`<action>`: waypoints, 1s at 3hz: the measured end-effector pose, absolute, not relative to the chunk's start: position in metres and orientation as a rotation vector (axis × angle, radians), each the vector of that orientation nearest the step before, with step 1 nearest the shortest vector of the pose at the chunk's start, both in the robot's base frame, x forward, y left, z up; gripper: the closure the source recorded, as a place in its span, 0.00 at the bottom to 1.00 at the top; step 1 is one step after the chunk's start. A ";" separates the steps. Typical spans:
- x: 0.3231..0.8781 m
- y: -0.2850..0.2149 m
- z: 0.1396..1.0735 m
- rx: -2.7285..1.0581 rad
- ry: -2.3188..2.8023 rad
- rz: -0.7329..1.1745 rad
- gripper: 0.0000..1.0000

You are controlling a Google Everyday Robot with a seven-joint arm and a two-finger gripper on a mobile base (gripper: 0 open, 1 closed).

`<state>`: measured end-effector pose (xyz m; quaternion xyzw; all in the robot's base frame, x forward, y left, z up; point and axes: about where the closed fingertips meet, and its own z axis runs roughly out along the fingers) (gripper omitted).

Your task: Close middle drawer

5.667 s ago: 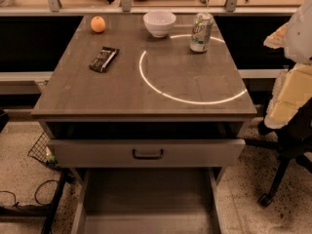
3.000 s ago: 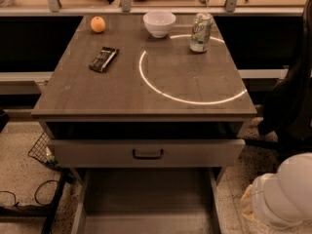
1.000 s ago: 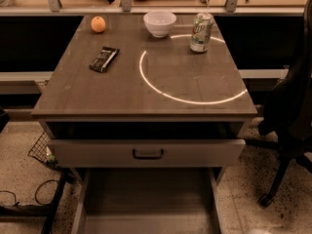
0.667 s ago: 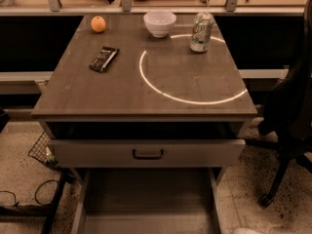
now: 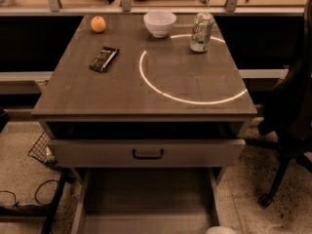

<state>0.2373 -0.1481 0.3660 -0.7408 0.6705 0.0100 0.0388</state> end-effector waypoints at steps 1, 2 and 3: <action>0.257 -0.134 0.358 -2.267 2.045 -0.003 1.00; 0.258 -0.134 0.358 -2.267 2.044 -0.003 1.00; 0.303 -0.125 0.370 -2.233 2.020 -0.097 1.00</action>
Offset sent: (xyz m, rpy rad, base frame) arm 0.0898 0.0370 0.0039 -0.0499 -0.1386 -0.0006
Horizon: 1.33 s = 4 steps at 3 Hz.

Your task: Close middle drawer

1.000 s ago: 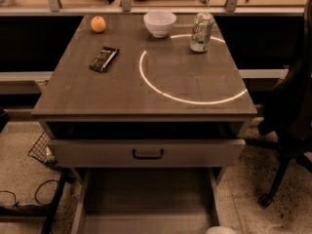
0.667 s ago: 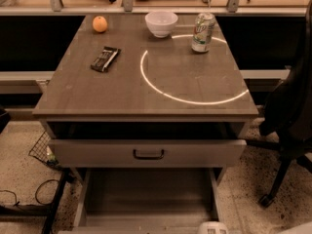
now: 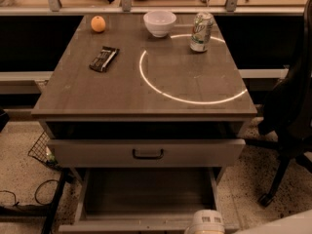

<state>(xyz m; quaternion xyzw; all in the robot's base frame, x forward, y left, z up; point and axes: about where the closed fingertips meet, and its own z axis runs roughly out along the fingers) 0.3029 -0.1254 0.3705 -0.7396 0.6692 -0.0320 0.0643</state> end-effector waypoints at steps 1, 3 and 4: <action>0.304 -0.125 0.371 -2.231 2.019 -0.102 1.00; 0.368 -0.099 0.385 -2.184 1.951 -0.237 1.00; 0.408 -0.085 0.393 -2.170 1.909 -0.322 1.00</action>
Offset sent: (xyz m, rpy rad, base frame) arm 0.1251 0.0458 0.0307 -0.0143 -0.2297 0.0103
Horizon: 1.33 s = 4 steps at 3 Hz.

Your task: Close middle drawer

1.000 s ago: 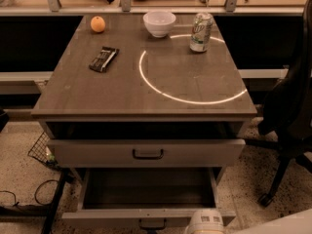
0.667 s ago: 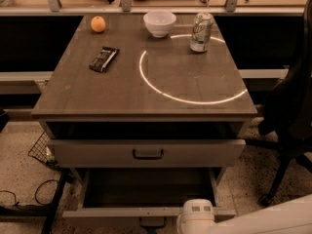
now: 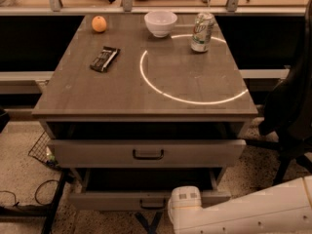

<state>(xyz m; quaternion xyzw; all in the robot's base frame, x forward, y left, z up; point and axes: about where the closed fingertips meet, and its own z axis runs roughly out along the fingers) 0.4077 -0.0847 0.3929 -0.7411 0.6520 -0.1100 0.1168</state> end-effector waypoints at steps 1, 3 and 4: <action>0.435 -0.077 0.398 -2.164 1.885 -0.375 1.00; 0.454 -0.073 0.400 -2.166 1.871 -0.347 1.00; 0.462 -0.074 0.405 -2.148 1.871 -0.376 1.00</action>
Offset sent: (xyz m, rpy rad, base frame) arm 0.0850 0.0263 0.0157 -0.0597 -0.1053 0.0257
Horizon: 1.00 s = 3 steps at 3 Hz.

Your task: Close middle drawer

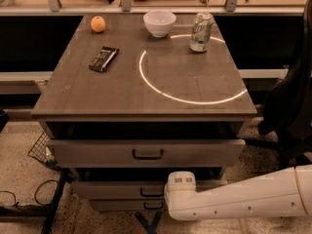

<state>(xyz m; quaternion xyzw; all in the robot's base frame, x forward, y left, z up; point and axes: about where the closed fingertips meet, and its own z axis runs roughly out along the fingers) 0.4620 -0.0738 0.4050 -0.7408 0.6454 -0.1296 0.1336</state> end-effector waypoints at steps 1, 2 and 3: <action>0.472 -0.076 0.412 -2.131 1.868 -0.413 1.00; 0.482 -0.080 0.420 -2.119 1.864 -0.454 1.00; 0.494 -0.081 0.424 -2.112 1.855 -0.476 1.00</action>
Offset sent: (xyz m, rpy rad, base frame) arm 0.0327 -0.0104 0.0279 -0.0392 -0.0874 -0.0236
